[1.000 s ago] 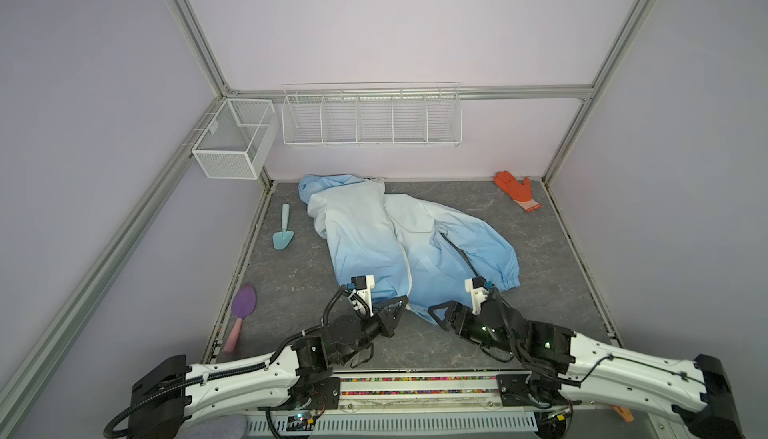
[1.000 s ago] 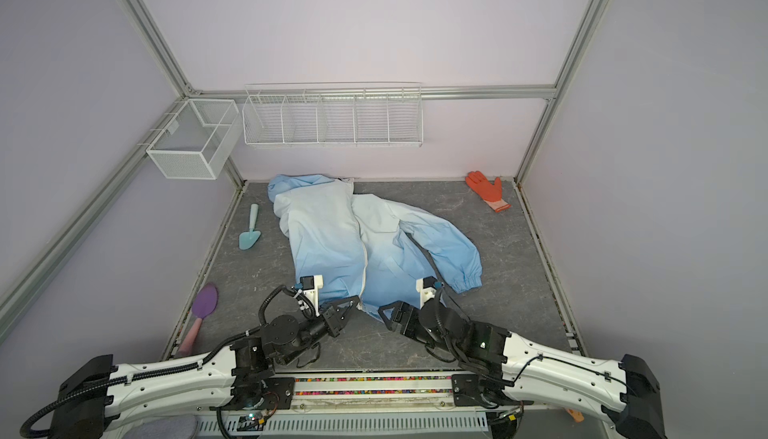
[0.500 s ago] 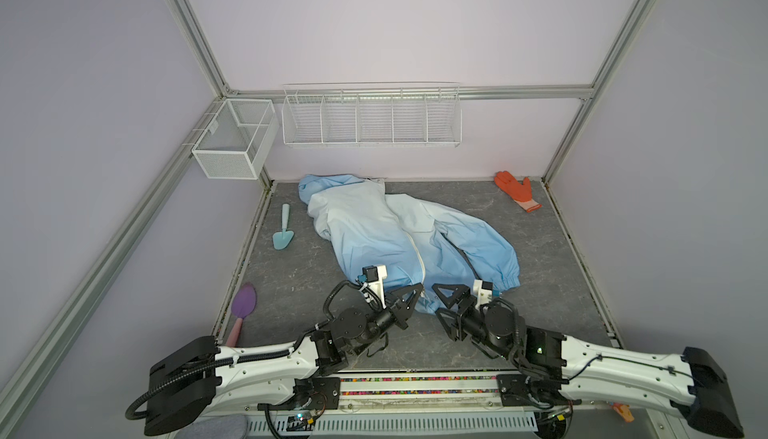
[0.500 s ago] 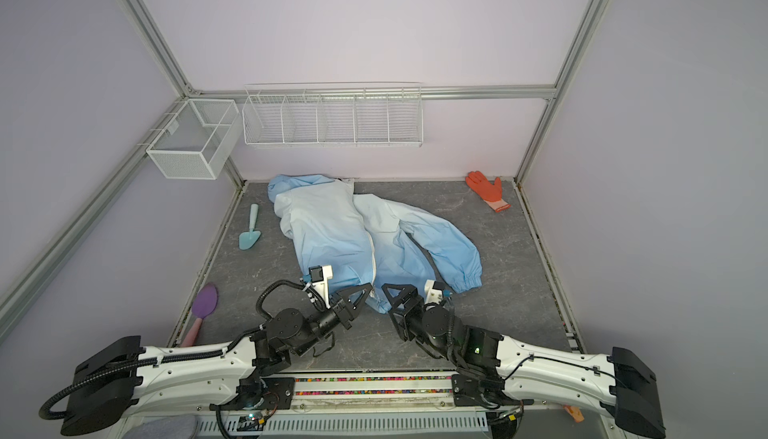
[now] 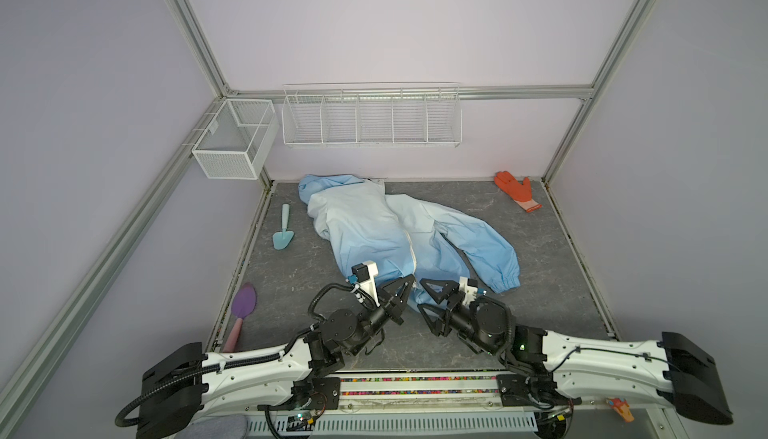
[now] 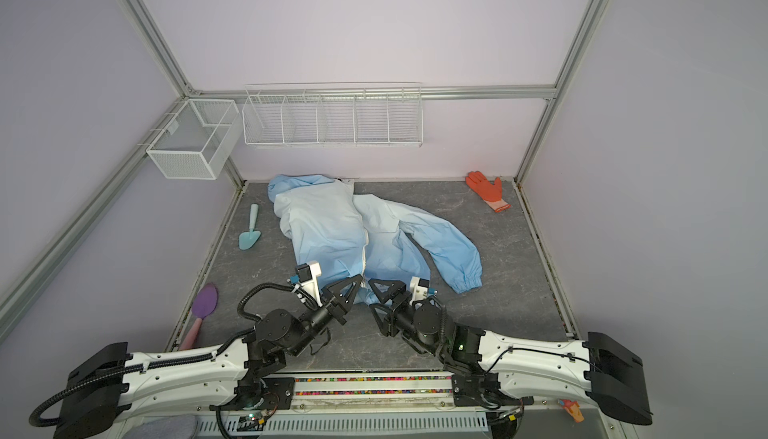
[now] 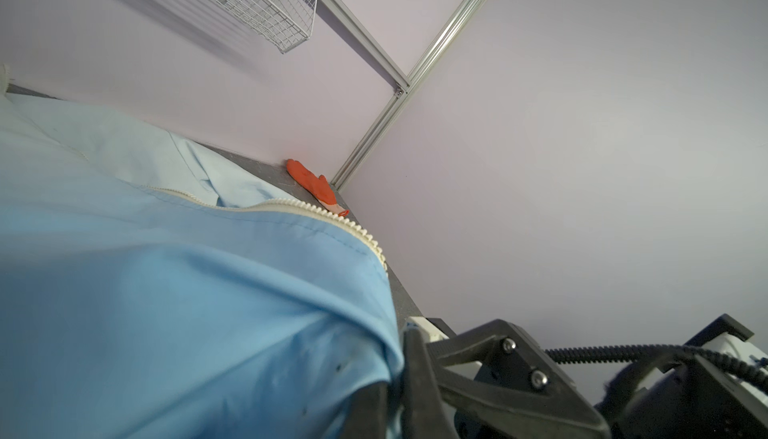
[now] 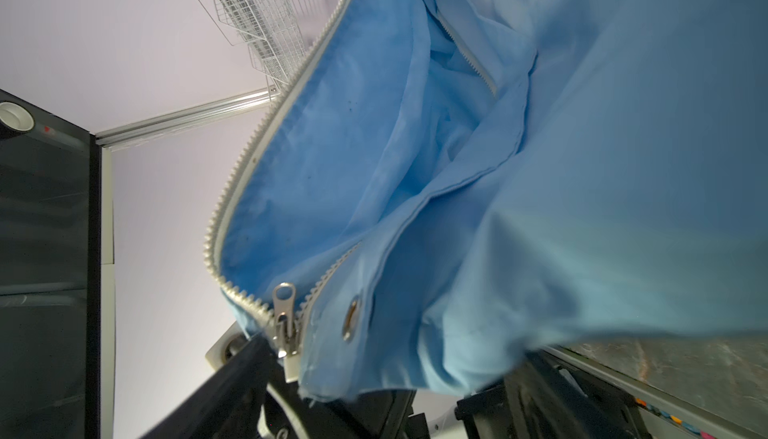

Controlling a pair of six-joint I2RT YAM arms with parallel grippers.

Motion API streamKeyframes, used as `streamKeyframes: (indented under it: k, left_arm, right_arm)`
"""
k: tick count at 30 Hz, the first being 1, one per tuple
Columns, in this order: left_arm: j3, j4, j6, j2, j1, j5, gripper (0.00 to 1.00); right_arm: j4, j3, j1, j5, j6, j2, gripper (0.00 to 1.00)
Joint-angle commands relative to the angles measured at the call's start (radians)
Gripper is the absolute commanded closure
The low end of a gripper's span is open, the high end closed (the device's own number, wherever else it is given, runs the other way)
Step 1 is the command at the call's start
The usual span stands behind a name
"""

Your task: Zip up the jacket

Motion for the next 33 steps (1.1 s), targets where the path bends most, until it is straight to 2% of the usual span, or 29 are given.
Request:
streamKeyframes:
  k: [1, 6, 9, 12, 16, 21, 27, 29, 33]
  left_arm:
    - [0.045, 0.075, 0.086, 0.007, -0.005, -0.039, 1.0]
    - [0.06, 0.118, 0.106, 0.045, -0.006, -0.046, 1.0]
    - [0.072, 0.133, 0.096, 0.062, -0.005, -0.018, 1.0]
    - [0.069, 0.139, 0.058, 0.061, -0.007, 0.002, 1.0]
    - [0.053, 0.14, 0.002, 0.037, -0.006, 0.017, 1.0]
    - [0.05, 0.103, -0.051, 0.007, -0.008, 0.036, 1.0]
    - [0.036, 0.082, -0.062, -0.024, -0.008, 0.017, 1.0]
    - [0.03, 0.082, -0.059, -0.035, -0.007, 0.005, 1.0]
    - [0.021, 0.063, -0.053, -0.059, -0.008, -0.011, 1.0]
  right_arm:
    - [0.138, 0.048, 0.009, -0.058, 0.165, 0.034, 0.1]
    - [0.226, 0.077, 0.009, -0.079, 0.179, 0.107, 0.1]
    - [0.288, 0.048, 0.008, -0.021, 0.197, 0.136, 0.11]
    - [0.338, 0.005, -0.017, 0.037, 0.186, 0.149, 0.01]
    - [0.413, -0.034, -0.079, 0.048, 0.137, 0.167, 0.13]
    - [0.575, -0.015, -0.156, -0.025, 0.089, 0.259, 0.21]
    - [0.875, 0.095, -0.173, -0.146, 0.09, 0.496, 0.23]
    - [0.89, 0.142, -0.16, -0.183, 0.109, 0.55, 0.23]
    - [0.89, 0.172, -0.125, -0.16, 0.084, 0.572, 0.24]
